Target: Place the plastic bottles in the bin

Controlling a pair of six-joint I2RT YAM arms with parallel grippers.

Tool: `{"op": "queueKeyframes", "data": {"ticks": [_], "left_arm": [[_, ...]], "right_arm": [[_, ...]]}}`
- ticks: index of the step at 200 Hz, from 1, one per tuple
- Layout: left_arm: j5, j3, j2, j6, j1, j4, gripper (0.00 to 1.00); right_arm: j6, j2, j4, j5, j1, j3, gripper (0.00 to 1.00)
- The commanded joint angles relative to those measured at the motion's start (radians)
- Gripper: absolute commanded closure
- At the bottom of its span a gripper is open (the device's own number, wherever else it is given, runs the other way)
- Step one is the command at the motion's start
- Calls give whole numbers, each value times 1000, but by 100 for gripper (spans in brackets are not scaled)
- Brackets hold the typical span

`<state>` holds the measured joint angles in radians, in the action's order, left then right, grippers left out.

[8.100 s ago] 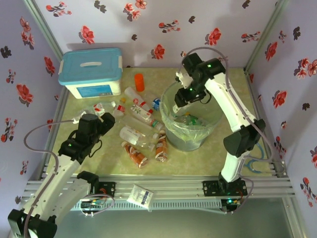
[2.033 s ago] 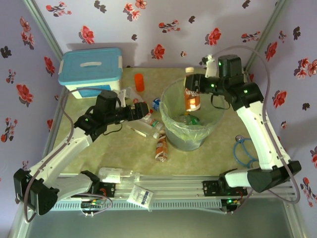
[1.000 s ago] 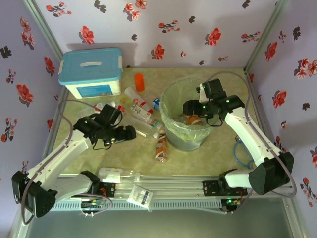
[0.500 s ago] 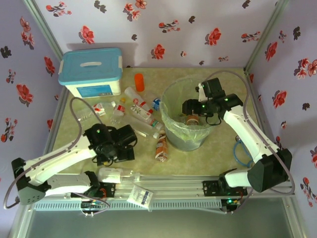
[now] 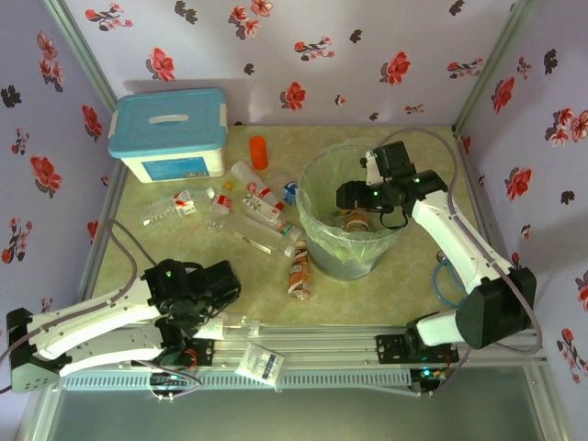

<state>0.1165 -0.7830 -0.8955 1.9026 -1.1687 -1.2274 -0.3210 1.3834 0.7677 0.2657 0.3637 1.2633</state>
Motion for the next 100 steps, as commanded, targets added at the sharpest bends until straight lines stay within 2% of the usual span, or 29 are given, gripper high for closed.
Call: {"op": "queueKeyframes", "data": {"ticks": [1, 18, 35, 53, 100], "left_arm": [[27, 0, -34, 209, -16, 65, 6], [21, -18, -74, 229, -16, 34, 5], [-1, 9, -80, 257, -16, 76, 1], [-16, 30, -73, 274, -26, 129, 0], [-75, -5, -138, 288, -74, 95, 0]], "right_arm": [[19, 6, -15, 11, -11, 31, 22], [22, 2, -16, 9, -16, 25, 22], [25, 3, -13, 10, -24, 24, 22], [28, 2, -12, 10, -27, 24, 22], [34, 9, -9, 16, -37, 40, 22]]}}
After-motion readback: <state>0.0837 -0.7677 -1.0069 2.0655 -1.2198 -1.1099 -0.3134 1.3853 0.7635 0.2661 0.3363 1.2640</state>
